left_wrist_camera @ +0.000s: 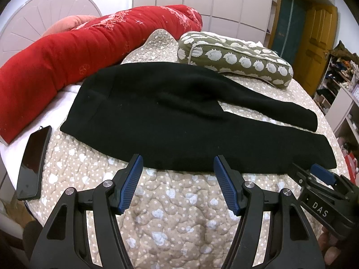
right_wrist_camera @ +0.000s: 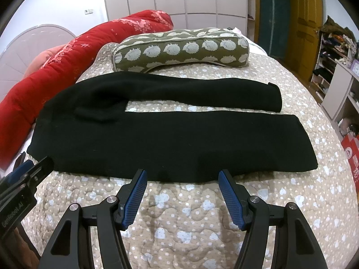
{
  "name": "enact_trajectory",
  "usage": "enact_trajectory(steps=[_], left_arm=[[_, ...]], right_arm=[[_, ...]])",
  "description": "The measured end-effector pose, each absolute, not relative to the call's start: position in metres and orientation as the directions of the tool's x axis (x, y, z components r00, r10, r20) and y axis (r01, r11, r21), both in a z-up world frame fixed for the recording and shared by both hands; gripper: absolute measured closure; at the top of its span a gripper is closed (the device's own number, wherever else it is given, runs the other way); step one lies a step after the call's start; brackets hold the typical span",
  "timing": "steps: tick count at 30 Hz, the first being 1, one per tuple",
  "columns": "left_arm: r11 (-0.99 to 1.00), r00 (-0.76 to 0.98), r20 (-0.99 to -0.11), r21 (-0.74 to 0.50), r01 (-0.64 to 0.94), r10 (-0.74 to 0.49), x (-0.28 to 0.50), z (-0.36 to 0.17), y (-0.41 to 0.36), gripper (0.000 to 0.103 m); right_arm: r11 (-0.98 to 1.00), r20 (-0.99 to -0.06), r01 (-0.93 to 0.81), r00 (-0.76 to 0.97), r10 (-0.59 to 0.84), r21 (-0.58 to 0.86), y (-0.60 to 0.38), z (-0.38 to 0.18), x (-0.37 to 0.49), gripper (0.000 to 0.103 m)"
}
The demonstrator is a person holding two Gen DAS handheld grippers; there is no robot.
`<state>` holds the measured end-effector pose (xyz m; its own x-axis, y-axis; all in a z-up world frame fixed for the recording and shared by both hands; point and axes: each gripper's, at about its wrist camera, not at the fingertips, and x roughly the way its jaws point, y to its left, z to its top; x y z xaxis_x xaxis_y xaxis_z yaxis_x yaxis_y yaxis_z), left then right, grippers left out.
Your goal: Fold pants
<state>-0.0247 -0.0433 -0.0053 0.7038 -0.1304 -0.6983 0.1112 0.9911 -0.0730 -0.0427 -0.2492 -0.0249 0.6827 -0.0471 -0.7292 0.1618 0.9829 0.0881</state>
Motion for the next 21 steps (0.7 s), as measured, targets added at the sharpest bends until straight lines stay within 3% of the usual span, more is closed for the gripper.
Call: enact_trajectory(steps=[21], left_arm=[[0.994, 0.692, -0.713, -0.078, 0.080, -0.112, -0.0209, -0.0083, -0.0349, 0.037]], right_arm=[[0.982, -0.750, 0.172, 0.659, -0.051, 0.084, -0.2505, -0.0292, -0.0419, 0.039]])
